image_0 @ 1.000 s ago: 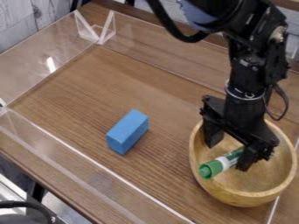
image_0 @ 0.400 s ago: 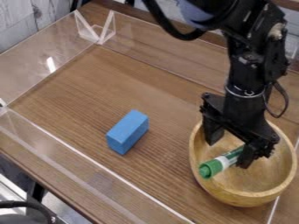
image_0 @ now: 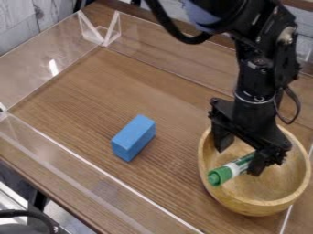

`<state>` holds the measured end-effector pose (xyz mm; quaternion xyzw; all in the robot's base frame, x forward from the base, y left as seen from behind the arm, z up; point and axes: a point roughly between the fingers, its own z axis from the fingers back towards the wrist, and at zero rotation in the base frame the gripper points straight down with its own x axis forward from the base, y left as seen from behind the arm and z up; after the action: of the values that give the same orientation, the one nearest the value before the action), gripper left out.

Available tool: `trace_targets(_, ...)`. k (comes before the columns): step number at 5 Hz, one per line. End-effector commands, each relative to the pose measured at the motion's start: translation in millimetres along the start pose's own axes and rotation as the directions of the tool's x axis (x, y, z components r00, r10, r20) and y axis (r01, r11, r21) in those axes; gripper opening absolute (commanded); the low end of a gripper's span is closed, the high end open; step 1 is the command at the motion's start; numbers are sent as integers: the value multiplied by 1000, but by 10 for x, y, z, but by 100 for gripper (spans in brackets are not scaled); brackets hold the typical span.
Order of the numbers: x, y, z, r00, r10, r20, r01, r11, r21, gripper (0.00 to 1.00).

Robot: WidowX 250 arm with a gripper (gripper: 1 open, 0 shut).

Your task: Remove the green marker from inside the brown bowl and put it on the table

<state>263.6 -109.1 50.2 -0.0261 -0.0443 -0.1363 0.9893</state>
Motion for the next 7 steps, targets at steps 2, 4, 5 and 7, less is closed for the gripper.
trace_targets(2, 66, -33, 34, 999, 24, 49, -23, 1000, -9, 100)
trace_targets(4, 69, -72, -109, 998, 36, 45, -35, 999, -9, 100)
trace_targets(5, 73, -91, -194, 998, 36, 47, -35, 999, -7, 100)
trace_targets(7, 81, -93, -271, 998, 43, 45, -43, 999, -2, 0)
